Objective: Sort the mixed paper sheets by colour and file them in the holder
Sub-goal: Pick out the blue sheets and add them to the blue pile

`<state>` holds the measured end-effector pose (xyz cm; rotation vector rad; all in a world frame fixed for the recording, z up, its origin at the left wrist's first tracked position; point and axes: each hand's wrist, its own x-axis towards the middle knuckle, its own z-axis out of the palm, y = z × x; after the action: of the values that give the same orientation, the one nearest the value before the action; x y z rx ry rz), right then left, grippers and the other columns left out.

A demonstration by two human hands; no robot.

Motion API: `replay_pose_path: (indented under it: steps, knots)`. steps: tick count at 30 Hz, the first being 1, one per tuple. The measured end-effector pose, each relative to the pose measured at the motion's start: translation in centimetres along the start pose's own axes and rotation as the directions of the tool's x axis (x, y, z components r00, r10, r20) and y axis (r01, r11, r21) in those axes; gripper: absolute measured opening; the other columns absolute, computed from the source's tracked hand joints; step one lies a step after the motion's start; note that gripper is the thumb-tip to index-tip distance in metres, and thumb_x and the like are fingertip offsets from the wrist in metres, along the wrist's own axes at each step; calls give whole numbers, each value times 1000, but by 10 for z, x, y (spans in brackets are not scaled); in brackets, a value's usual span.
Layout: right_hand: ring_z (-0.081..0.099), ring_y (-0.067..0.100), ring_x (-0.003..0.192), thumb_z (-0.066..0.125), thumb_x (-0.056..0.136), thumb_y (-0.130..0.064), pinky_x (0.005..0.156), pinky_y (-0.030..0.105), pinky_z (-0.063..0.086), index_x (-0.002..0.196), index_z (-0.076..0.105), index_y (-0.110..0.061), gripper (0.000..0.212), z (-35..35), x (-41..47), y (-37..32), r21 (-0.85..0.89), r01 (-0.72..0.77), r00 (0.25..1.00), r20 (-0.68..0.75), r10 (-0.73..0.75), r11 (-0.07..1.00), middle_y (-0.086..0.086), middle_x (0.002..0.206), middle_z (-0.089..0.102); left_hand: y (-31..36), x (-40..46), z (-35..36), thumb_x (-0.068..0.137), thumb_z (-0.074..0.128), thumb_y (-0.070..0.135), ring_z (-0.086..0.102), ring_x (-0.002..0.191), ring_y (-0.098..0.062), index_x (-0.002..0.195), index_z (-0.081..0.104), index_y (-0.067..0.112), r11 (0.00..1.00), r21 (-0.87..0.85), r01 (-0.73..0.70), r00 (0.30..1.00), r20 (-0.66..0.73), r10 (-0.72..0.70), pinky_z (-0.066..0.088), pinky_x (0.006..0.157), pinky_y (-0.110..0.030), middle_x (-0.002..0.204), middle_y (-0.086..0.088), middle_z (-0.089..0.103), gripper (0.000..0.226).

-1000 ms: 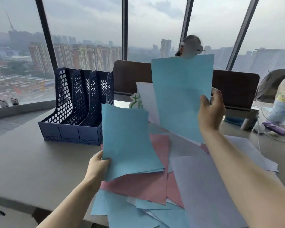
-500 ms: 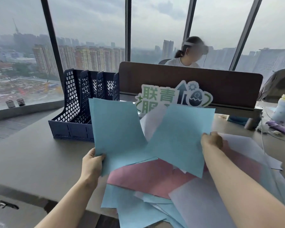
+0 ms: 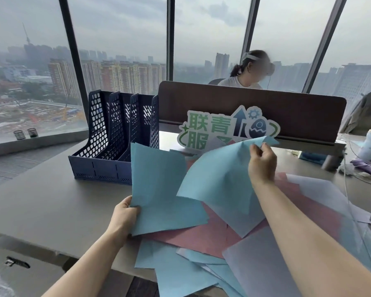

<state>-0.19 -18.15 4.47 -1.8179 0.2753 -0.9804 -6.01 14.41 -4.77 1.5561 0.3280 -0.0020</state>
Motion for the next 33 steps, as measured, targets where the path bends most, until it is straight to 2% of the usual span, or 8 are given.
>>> replay_pose_path:
  steps: [4, 6, 10, 15, 18, 24, 28, 33]
  knots:
    - [44, 18, 62, 56, 96, -15, 57, 26, 34, 91, 58, 9, 24, 26, -17, 29, -85, -191, 924, 321, 209, 978, 7, 73, 51, 1, 3, -3, 92, 43, -10, 68, 79, -30, 104, 67, 14, 995, -58, 80, 992, 102, -73, 56, 75, -38, 95, -11, 75, 37]
    - [61, 24, 78, 57, 95, -16, 68, 31, 44, 100, 65, -2, 17, 37, -35, 42, -177, -257, 850, 426, 309, 950, 8, 90, 66, 1, 6, -4, 95, 42, -6, 69, 80, -30, 112, 65, 11, 993, -68, 95, 987, 139, -85, 56, 75, -38, 99, -13, 75, 34]
    - [59, 22, 82, 55, 94, -7, 67, 23, 44, 111, 66, -7, 20, 50, -59, 53, -305, -420, 748, 416, 516, 855, 14, 110, 67, 0, 8, -3, 101, 46, 8, 70, 80, -28, 116, 62, 14, 986, -72, 148, 972, 193, -131, 57, 69, -35, 101, -12, 74, 23]
    - [62, 24, 82, 53, 89, -4, 69, 28, 46, 93, 67, -11, 17, 58, -67, 58, -434, -206, 683, 578, 447, 877, 9, 93, 68, 2, 16, -2, 97, 58, 23, 72, 91, -32, 117, 62, 15, 970, -101, 223, 938, 292, -185, 59, 69, -36, 105, -13, 74, 22]
    - [66, 21, 76, 55, 90, -11, 65, 29, 52, 90, 66, -19, 13, 62, -74, 52, -358, -155, 633, 680, 370, 921, 2, 85, 70, 3, 21, 4, 87, 67, 2, 72, 90, -29, 118, 61, 13, 990, 96, 106, 961, 244, -127, 58, 75, -35, 101, -10, 75, 33]
    - [66, 30, 100, 56, 94, -23, 90, 40, 52, 110, 65, -14, 21, 70, -73, 48, -277, -270, 732, 564, 383, 922, 9, 108, 70, 4, 16, -4, 69, 68, 12, 70, 84, -23, 103, 68, 21, 988, 56, -145, 967, 217, 130, 58, 81, -38, 91, 0, 76, 36]
    - [68, 26, 104, 59, 93, -7, 97, 45, 52, 111, 67, -14, 21, 71, -78, 16, 136, -519, 709, 620, 336, 844, 10, 116, 71, 11, 9, -10, 69, 67, 12, 66, 76, -11, 100, 69, 18, 948, -126, -293, 927, 203, 314, 57, 71, -26, 86, 5, 74, 32]
    - [62, 10, 78, 50, 93, -2, 72, 25, 49, 102, 66, -16, 23, 62, -80, -52, 379, -187, 913, 407, 18, 907, -4, 92, 70, 45, 15, -13, 74, 72, -10, 57, 74, -3, 96, 62, 24, 837, 77, -542, 839, 108, 534, 48, 69, -12, 77, 14, 68, 41]
